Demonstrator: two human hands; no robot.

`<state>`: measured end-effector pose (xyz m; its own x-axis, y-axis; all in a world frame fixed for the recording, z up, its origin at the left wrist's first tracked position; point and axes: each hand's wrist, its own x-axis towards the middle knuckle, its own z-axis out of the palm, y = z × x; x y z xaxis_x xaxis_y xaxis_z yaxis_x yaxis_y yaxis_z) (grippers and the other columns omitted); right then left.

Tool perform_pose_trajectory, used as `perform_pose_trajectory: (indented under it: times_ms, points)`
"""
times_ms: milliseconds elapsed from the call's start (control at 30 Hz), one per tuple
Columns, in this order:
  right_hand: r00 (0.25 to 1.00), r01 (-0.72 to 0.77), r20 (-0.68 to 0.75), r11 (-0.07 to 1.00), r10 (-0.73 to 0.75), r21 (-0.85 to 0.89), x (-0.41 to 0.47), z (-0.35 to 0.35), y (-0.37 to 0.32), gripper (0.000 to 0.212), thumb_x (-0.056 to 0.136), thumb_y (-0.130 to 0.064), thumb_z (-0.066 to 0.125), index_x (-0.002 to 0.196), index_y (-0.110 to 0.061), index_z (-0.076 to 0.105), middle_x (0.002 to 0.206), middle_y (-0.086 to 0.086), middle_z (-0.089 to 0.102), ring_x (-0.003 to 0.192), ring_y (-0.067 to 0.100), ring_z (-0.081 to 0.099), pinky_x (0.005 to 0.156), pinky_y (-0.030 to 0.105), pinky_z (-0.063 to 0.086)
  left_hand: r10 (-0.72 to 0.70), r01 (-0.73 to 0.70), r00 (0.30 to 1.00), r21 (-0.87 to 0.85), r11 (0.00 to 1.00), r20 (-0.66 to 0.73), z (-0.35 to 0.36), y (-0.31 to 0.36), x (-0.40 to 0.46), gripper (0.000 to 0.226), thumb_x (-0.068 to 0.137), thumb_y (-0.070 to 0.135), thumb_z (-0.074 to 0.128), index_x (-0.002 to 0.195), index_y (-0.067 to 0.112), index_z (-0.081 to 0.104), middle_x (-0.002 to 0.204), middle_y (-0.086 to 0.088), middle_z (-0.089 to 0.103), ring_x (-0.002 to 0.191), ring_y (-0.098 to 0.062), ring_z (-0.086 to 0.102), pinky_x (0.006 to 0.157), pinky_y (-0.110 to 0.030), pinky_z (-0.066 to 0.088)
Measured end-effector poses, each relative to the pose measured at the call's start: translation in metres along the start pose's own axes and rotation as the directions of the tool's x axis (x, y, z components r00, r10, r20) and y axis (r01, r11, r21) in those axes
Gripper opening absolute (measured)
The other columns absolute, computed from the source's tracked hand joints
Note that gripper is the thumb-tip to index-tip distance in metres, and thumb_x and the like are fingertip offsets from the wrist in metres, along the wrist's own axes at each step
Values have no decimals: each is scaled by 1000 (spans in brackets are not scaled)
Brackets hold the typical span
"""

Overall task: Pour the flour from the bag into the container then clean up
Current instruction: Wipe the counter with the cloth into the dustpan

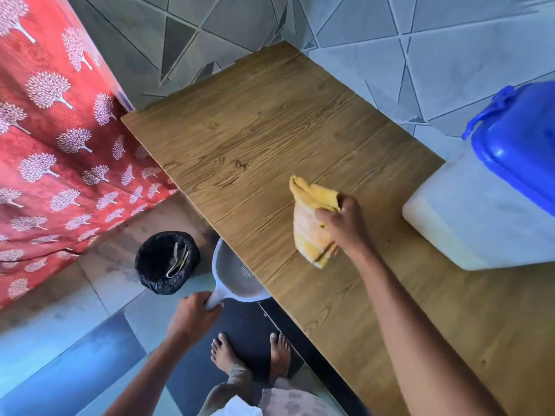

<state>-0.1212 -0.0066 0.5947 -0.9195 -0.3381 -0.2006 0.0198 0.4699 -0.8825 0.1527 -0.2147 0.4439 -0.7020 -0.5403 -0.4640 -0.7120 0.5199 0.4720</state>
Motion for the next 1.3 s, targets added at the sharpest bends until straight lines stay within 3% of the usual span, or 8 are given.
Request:
perform_pose_trajectory:
  times_ms: [200,400,633,733,867,1000,1133,1300]
  points:
    - [972,-67,-196,649,-128,-757,67,-59,45,19,84,-19,63,99,-9,69,107,18,60,90,35,61,75,38,50,22,-22,1000,31,999,15,0,15,-21,35,81,27,67,56,16,45,47,2,48,50,-21,48,51,-34,36]
    - [980,-18,-146,672,-136,-740,19,1,80,36,82,-24,66,117,-13,64,120,18,58,101,37,63,85,44,49,33,-35,999,63,997,22,-1,27,-45,36,82,24,66,56,22,43,48,3,49,51,-18,50,49,-33,30]
    - [892,439,346,747,-292,-500,-96,116,52,52,74,-30,58,125,-33,69,120,0,64,105,27,62,98,41,41,-12,13,1000,49,999,-18,6,20,-61,37,82,27,68,57,16,43,49,-1,46,58,-27,48,54,-35,32]
    - [835,318,515,933,-191,-170,-107,114,36,53,76,-20,57,125,-31,70,114,2,66,102,21,64,96,33,49,-14,16,999,53,998,-31,8,19,-63,35,83,29,69,61,12,48,51,-1,48,59,-29,51,55,-35,34]
    - [945,156,283,986,-165,56,-91,57,18,35,73,-15,60,90,-42,72,97,9,67,81,15,65,68,26,54,-11,13,999,47,999,-38,11,17,-71,34,83,30,69,61,12,49,51,1,48,57,-26,47,56,-35,34]
    - [933,361,84,903,-351,-234,-48,-19,22,38,81,-4,66,115,-20,74,99,8,60,83,18,61,74,25,49,-1,3,1000,65,998,-29,14,18,-77,34,82,32,67,61,13,47,51,1,47,56,-26,45,57,-38,40]
    - [964,144,-69,724,-256,-674,-14,-61,64,35,87,-16,63,121,-21,69,110,9,55,87,28,62,78,37,55,-3,3,1000,53,999,-3,16,22,-83,37,82,33,67,58,16,44,50,2,46,56,-25,46,55,-35,35]
    - [996,52,-16,691,-91,-721,-32,-30,96,37,84,-16,65,121,-16,66,124,15,54,101,37,64,91,44,51,31,-31,1000,58,998,6,18,26,-94,42,84,30,67,54,28,38,50,7,43,63,-27,43,58,-34,33]
